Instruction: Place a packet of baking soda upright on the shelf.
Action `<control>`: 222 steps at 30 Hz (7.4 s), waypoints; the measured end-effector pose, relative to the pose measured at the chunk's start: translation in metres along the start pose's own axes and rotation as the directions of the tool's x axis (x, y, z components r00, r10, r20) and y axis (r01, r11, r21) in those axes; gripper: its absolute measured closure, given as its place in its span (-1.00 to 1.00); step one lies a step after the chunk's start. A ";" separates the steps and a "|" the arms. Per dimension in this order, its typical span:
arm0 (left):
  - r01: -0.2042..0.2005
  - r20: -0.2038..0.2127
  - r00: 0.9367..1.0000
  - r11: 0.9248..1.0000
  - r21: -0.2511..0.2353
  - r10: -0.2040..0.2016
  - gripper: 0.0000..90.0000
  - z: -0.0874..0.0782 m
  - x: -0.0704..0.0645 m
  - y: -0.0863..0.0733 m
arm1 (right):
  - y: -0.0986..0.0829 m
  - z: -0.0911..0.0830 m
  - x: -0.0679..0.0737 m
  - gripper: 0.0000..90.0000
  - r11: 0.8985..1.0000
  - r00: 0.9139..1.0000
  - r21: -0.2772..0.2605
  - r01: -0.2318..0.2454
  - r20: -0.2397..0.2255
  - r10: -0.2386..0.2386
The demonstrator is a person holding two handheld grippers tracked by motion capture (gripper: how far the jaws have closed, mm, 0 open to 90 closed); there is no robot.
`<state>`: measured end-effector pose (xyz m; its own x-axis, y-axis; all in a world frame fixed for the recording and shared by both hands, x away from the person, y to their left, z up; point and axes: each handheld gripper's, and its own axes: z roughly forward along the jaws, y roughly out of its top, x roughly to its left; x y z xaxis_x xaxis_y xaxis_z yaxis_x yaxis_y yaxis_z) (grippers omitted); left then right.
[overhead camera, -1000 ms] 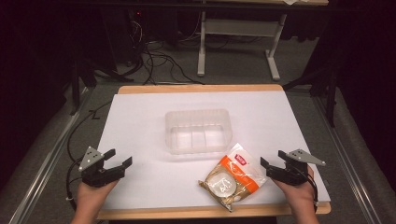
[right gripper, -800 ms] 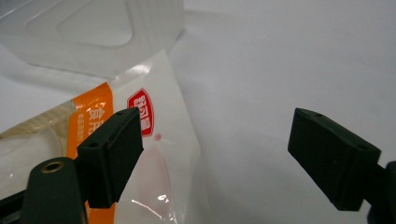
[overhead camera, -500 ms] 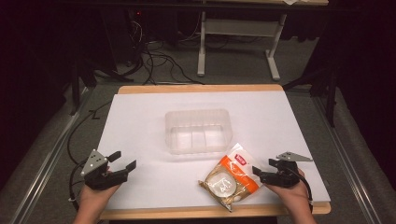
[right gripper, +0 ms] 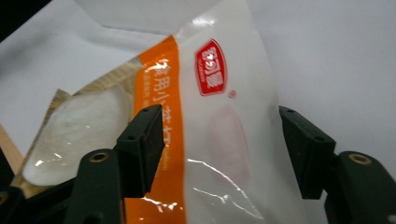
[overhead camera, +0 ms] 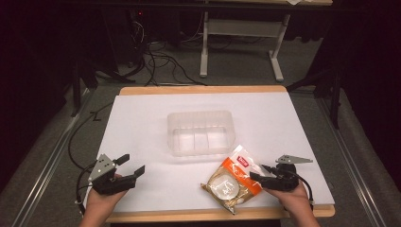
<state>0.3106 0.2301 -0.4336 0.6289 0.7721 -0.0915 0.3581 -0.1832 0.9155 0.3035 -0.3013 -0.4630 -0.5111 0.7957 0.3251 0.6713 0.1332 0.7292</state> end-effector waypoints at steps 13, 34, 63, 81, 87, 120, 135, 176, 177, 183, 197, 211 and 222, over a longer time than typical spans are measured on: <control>-0.005 -0.009 1.000 1.000 -0.004 0.005 -0.41 0.007 -0.015 0.006 | 0.004 -0.003 0.005 0.40 0.998 0.995 -0.053 0.013 -0.097 -0.019; -0.037 0.024 0.999 0.999 0.001 0.037 -0.39 0.025 -0.034 0.008 | 0.020 -0.028 0.016 1.00 0.984 0.995 -0.146 0.097 0.001 -0.098; -0.081 0.070 0.994 0.997 0.002 0.081 -0.39 0.027 -0.037 0.009 | 0.041 -0.093 0.008 1.00 0.913 0.942 -0.380 0.150 0.335 -0.015; -0.082 0.072 0.994 0.997 -0.011 0.083 -0.39 0.025 -0.036 0.008 | 0.058 -0.071 0.017 1.00 0.906 0.941 -0.390 0.165 0.337 -0.026; -0.089 0.069 0.994 0.996 0.003 0.089 -0.40 0.028 -0.038 0.008 | 0.053 -0.070 0.008 0.84 0.904 0.960 -0.400 0.150 0.276 -0.037; -0.125 0.093 0.988 0.992 0.007 0.124 -0.40 0.027 -0.043 0.007 | 0.035 -0.057 -0.010 0.38 0.908 0.958 -0.386 0.163 0.281 -0.053; -0.128 0.084 0.988 0.992 0.016 0.127 -0.40 0.027 -0.044 0.006 | 0.036 -0.052 -0.010 0.73 0.908 0.956 -0.393 0.145 0.290 -0.027; -0.129 0.082 0.988 0.992 0.015 0.128 -0.41 0.027 -0.043 0.008 | 0.042 -0.067 0.016 1.00 0.852 0.962 -0.507 0.131 0.272 0.014; -0.129 0.082 0.988 0.991 0.015 0.128 -0.41 0.027 -0.042 0.008 | 0.042 -0.069 0.017 1.00 0.847 0.963 -0.517 0.125 0.268 0.021; -0.127 0.068 0.990 0.992 0.017 0.126 -0.41 0.027 -0.041 0.008 | 0.044 -0.074 0.018 1.00 0.823 0.971 -0.559 0.096 0.235 0.047; -0.122 0.065 0.991 0.992 0.020 0.121 -0.41 0.025 -0.034 0.008 | 0.076 -0.079 0.034 1.00 0.782 0.974 -0.615 0.103 0.223 0.048; -0.113 0.068 0.991 0.994 0.006 0.112 -0.41 0.023 -0.036 0.008 | 0.122 -0.072 0.056 1.00 0.753 0.980 -0.648 0.116 0.197 0.018; -0.117 0.067 0.991 0.993 -0.003 0.117 -0.41 0.017 -0.036 0.008 | 0.146 -0.043 0.080 1.00 0.747 0.993 -0.660 0.078 0.118 0.000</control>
<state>0.3022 0.1902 -0.4295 0.7115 0.7026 -0.0100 0.2798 -0.2702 0.9212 0.3373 -0.2436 -0.3052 -0.4442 0.8598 0.2519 0.1067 -0.2284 0.9677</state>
